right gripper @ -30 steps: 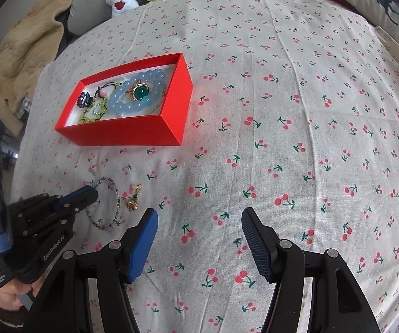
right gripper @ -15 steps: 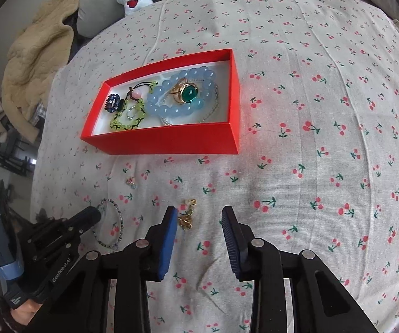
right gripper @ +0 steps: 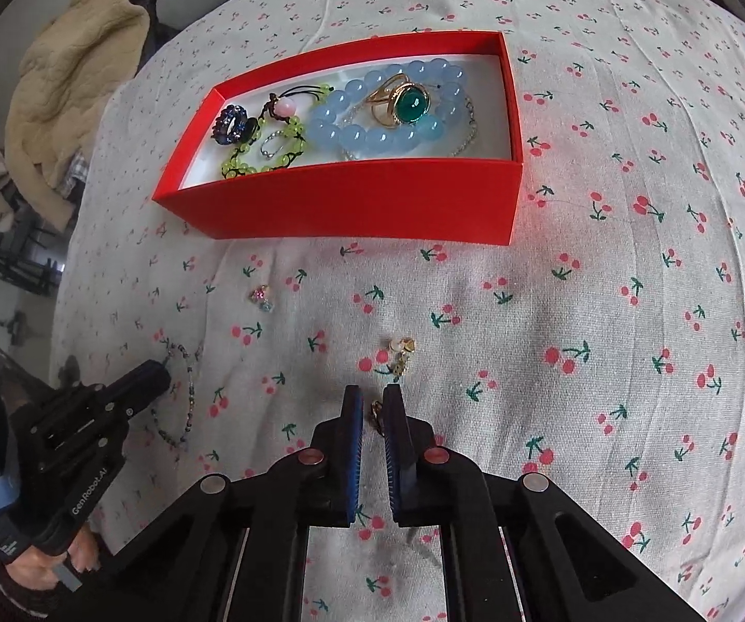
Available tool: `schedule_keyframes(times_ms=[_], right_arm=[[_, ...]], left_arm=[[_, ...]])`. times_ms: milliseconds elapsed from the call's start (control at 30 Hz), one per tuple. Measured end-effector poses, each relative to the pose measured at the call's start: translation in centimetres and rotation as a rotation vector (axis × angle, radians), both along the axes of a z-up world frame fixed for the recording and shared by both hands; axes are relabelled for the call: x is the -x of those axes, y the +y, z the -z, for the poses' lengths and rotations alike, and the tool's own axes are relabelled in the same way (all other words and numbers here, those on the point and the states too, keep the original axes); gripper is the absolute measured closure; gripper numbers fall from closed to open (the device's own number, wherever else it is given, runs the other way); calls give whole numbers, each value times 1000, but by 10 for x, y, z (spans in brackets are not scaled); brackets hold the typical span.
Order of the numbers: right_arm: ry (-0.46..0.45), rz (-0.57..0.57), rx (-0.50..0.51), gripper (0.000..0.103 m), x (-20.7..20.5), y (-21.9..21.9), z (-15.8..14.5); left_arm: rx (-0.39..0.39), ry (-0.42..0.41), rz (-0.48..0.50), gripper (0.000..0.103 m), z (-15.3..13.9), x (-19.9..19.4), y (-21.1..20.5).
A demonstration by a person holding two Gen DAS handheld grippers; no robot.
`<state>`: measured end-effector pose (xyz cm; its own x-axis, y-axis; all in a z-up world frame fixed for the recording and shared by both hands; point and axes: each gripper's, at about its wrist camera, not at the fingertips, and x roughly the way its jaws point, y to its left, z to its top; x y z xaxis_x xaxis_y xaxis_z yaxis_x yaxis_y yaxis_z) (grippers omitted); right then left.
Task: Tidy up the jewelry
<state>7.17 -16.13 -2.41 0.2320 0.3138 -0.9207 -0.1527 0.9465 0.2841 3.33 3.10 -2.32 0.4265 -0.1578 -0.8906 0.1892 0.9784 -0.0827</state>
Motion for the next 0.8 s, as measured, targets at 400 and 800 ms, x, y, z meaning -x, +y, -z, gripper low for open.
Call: schedule_keyframes(times_ms=[400, 800], right_arm=[[-83, 18, -49, 74, 17, -32, -20], [-316, -160, 100, 44, 54, -4, 9]], left_arm=[[28, -36, 58, 49, -4, 21, 6], [87, -85, 178, 39, -1, 41, 3]])
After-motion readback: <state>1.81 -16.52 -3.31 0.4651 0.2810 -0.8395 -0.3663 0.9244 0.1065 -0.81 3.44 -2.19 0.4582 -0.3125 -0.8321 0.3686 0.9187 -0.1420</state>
